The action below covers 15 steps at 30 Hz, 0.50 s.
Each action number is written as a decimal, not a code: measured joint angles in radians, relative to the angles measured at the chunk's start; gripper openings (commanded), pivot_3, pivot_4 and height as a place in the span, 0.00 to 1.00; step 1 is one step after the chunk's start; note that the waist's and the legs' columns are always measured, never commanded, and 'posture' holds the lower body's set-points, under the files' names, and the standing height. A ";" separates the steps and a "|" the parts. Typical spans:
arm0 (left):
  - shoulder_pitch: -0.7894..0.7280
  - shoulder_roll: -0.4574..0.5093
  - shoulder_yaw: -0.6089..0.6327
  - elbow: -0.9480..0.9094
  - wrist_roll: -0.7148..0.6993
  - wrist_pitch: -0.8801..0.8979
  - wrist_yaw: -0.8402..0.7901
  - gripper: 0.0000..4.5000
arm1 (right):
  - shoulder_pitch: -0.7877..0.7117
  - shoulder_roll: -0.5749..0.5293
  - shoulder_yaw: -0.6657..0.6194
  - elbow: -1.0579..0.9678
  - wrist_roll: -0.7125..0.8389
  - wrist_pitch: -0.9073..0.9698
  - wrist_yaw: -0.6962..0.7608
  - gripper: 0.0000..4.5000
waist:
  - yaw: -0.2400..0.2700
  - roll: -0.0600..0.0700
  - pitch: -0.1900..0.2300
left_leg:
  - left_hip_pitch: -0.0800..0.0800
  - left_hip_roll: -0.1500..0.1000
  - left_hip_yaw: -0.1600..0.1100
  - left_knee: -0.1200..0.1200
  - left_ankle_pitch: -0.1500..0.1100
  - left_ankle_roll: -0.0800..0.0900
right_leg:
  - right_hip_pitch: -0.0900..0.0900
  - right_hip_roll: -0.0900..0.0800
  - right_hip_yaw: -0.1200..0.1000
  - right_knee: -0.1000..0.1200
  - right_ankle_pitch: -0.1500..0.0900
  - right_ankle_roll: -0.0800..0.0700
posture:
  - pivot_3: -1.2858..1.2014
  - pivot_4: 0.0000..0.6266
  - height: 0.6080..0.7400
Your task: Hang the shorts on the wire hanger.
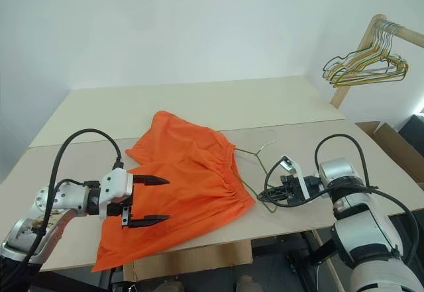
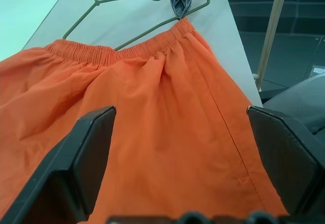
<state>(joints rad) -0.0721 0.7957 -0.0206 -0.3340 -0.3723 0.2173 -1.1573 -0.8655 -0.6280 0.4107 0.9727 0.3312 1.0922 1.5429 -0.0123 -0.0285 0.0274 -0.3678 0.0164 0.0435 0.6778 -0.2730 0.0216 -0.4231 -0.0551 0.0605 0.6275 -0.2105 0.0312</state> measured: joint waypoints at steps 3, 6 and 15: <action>0.000 -0.002 0.000 -0.006 -0.001 0.001 0.005 1.00 | -0.034 0.039 -0.038 0.071 -0.016 -0.003 -0.008 0.00 | -0.001 0.000 0.000 | 0.000 0.000 0.000 0.000 0.000 0.000 | 0.000 0.000 0.000 0.001 0.000 0.000 | 0.55 0.00 1.00; 0.000 -0.005 0.000 -0.006 0.000 0.002 0.011 1.00 | -0.075 0.065 -0.122 0.125 -0.015 -0.014 -0.070 0.00 | 0.000 0.000 0.000 | 0.000 0.000 -0.001 0.000 0.000 0.000 | 0.000 0.000 0.000 0.001 0.000 0.000 | 0.55 0.00 1.00; 0.006 -0.017 -0.009 -0.006 0.016 0.001 0.030 1.00 | -0.090 0.087 -0.357 0.187 -0.010 -0.071 -0.269 0.00 | 0.003 0.001 0.000 | -0.001 -0.001 -0.001 0.000 0.000 0.000 | 0.000 -0.001 0.000 0.000 0.000 0.000 | 0.55 0.00 1.00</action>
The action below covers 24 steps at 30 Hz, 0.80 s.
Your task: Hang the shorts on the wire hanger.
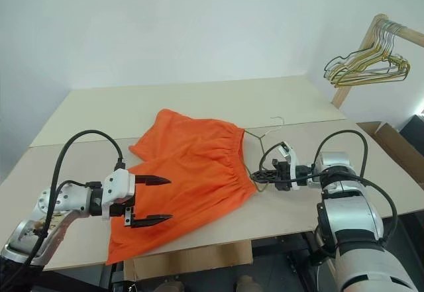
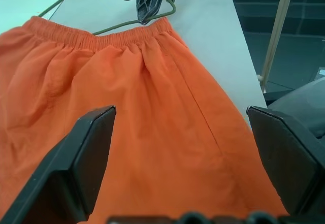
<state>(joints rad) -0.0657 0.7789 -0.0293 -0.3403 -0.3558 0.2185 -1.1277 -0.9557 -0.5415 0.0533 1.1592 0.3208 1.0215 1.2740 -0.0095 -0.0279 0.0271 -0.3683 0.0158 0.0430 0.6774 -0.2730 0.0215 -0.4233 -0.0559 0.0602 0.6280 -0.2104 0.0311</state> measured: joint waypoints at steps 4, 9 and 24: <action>-0.002 -0.003 -0.001 0.000 0.001 0.000 0.005 1.00 | 0.062 0.014 -0.050 -0.129 -0.002 -0.140 -0.061 0.00 | -0.001 0.000 0.000 | 0.000 0.000 -0.001 0.000 0.000 0.000 | 0.000 0.000 0.000 0.001 0.000 0.000 | 0.55 0.00 1.00; -0.052 -0.006 0.009 0.003 0.000 -0.001 0.021 1.00 | 0.167 0.028 -0.033 -0.426 -0.028 -0.314 -0.086 0.00 | -0.002 0.001 0.000 | 0.000 0.000 -0.001 0.000 0.000 0.000 | -0.001 0.000 0.000 0.001 0.000 0.000 | 0.55 0.00 1.00; -0.737 0.031 0.086 0.522 0.012 -0.142 -0.079 1.00 | 0.225 0.000 0.155 -0.692 -0.191 -0.713 -0.028 0.00 | -0.001 0.001 0.000 | 0.000 -0.001 -0.001 0.000 0.000 0.000 | 0.000 0.000 -0.001 0.000 0.000 0.000 | 0.56 0.00 1.00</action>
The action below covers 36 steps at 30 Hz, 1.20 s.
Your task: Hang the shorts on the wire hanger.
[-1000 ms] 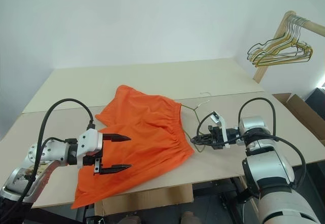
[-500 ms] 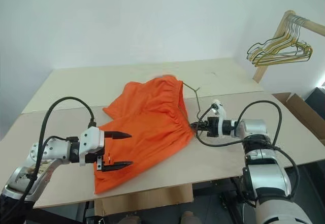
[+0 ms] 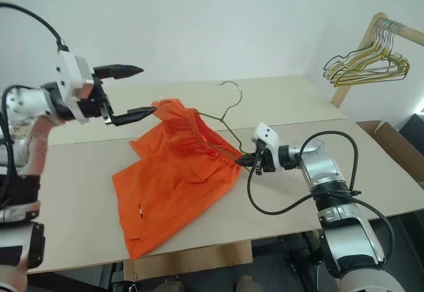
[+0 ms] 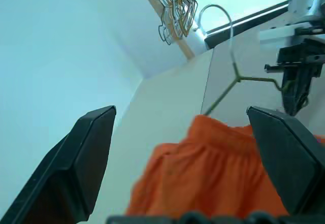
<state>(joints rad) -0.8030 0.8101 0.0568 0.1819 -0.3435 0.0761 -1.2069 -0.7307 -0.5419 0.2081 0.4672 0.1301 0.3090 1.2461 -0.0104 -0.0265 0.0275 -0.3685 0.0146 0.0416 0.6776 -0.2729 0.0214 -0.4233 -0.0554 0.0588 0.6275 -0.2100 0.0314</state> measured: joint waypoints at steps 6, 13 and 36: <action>-0.136 0.024 -0.110 0.298 0.027 -0.100 -0.328 1.00 | 0.001 0.023 0.072 -0.066 -0.042 -0.025 0.011 0.00 | -0.001 0.000 0.000 | -0.001 0.000 0.000 0.001 0.000 0.000 | -0.001 0.000 -0.001 0.000 0.000 0.000 | 0.56 0.00 1.00; -0.256 0.057 -0.362 0.533 0.050 -0.229 -0.403 1.00 | -0.004 0.042 0.121 -0.082 -0.090 -0.037 -0.001 0.00 | 0.001 0.000 0.000 | -0.002 0.000 0.000 0.002 0.000 0.001 | -0.001 0.000 -0.001 0.000 -0.001 0.001 | 0.55 0.00 1.00; -0.379 -0.147 -0.451 0.883 0.322 -0.360 -0.386 0.59 | -0.052 0.062 0.144 -0.105 -0.128 0.089 -0.026 0.00 | -0.005 0.000 0.000 | -0.006 0.000 -0.001 0.003 -0.001 0.003 | -0.003 0.000 -0.001 0.002 0.000 0.001 | 0.54 0.00 1.00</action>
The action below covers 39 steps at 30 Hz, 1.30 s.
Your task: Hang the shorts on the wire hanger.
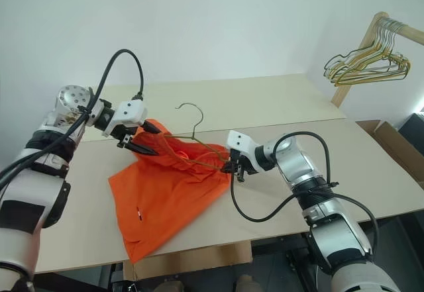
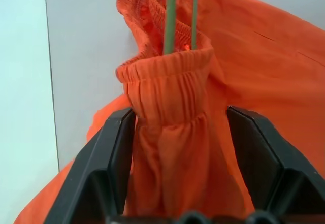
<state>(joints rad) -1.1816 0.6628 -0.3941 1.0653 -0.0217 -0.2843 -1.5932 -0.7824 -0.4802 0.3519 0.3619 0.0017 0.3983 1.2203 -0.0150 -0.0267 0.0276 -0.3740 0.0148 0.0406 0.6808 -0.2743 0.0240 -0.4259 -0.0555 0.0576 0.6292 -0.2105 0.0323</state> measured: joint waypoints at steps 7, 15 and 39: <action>-0.025 -0.018 0.025 0.049 0.077 0.003 0.012 0.15 | 0.000 0.000 0.000 -0.020 0.000 0.003 -0.003 0.00 | -0.001 0.000 0.000 | 0.000 0.000 0.000 0.000 0.000 0.000 | 0.000 0.000 0.000 0.000 0.000 0.000 | 0.53 0.00 1.00; -0.025 -0.030 0.044 0.072 0.127 -0.008 0.040 0.01 | 0.002 -0.001 0.000 -0.022 -0.016 -0.032 -0.030 0.00 | -0.002 0.000 0.000 | 0.000 0.000 -0.001 0.000 0.000 0.000 | 0.000 0.000 0.000 0.001 0.000 0.000 | 0.53 0.00 1.00; -0.104 -0.001 0.238 0.088 0.099 -0.084 0.105 0.00 | 0.189 -0.101 -0.305 -0.085 0.139 0.026 -0.239 0.73 | -0.005 0.000 0.000 | -0.001 0.000 -0.002 0.000 0.000 0.001 | 0.001 -0.001 -0.002 0.000 0.001 0.001 | 0.53 0.00 1.00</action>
<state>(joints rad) -1.2858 0.6616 -0.1565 1.1532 0.0770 -0.3680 -1.4882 -0.5938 -0.5813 0.0464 0.2770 0.1402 0.4245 0.9814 -0.0201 -0.0271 0.0275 -0.3755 0.0145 0.0388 0.6810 -0.2746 0.0245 -0.4252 -0.0562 0.0557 0.6290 -0.2100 0.0330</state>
